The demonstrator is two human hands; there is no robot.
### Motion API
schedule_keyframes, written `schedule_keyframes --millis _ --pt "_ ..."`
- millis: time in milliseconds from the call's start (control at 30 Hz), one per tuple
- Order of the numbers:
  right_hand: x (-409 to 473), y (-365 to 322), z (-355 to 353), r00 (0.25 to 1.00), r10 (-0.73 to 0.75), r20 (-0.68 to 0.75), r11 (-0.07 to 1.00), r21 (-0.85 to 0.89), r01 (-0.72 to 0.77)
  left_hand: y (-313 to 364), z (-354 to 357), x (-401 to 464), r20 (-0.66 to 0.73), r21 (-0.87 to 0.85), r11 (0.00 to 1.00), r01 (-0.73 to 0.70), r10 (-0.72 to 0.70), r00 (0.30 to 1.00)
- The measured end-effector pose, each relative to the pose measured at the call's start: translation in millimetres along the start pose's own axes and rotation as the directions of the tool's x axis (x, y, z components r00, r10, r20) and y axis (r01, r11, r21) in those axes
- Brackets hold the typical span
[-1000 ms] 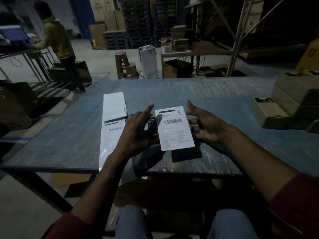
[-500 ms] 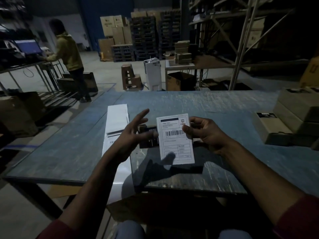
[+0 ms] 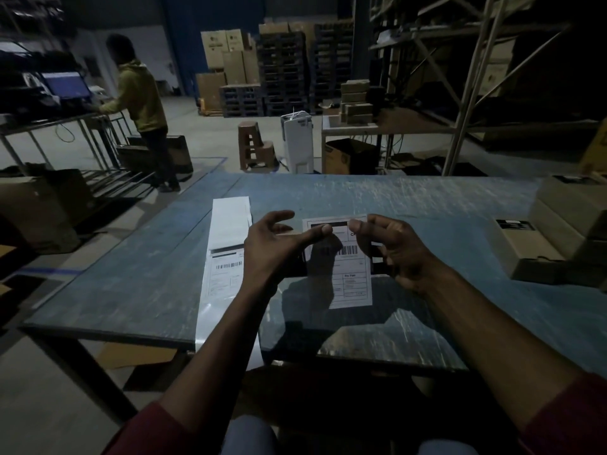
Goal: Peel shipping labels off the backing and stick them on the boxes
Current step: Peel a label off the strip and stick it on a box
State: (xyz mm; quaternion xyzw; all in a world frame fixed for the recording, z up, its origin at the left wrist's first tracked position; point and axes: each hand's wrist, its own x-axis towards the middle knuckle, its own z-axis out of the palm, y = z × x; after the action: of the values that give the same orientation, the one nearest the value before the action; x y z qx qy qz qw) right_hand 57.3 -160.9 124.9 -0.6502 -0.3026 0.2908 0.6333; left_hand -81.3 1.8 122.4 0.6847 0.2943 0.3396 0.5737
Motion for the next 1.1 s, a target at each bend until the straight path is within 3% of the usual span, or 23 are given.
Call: schedule_keyframes --millis 200,367,433,633,900,1100 --pt "-2 -5 11 0.998 -0.008 -0.067 1.000 -0.014 0.007 -9 1 -1 -0.071 0.018 0.998 -0.059 0.060 0.996" --pt "-2 -7 15 0.994 0.044 -0.100 0.999 0.027 -0.042 -14 1 -7 -0.118 0.113 0.964 -0.240 0.253 0.960" --pt "-1 -9 17 0.993 0.047 -0.108 0.998 0.036 -0.043 -14 2 -7 -0.133 0.101 0.962 -0.254 0.266 0.955" --pt "3 -10 22 0.979 0.089 -0.184 0.995 0.069 -0.078 -16 6 -7 -0.124 0.025 0.977 -0.212 0.213 0.969" --pt "-1 3 27 0.965 0.124 -0.230 0.990 0.094 -0.104 -8 4 -14 -0.029 -0.154 0.986 0.058 -0.063 0.998" --pt "0 4 29 0.972 0.043 -0.233 0.999 0.016 -0.040 -9 5 -13 -0.083 -0.196 0.978 0.078 -0.096 0.992"
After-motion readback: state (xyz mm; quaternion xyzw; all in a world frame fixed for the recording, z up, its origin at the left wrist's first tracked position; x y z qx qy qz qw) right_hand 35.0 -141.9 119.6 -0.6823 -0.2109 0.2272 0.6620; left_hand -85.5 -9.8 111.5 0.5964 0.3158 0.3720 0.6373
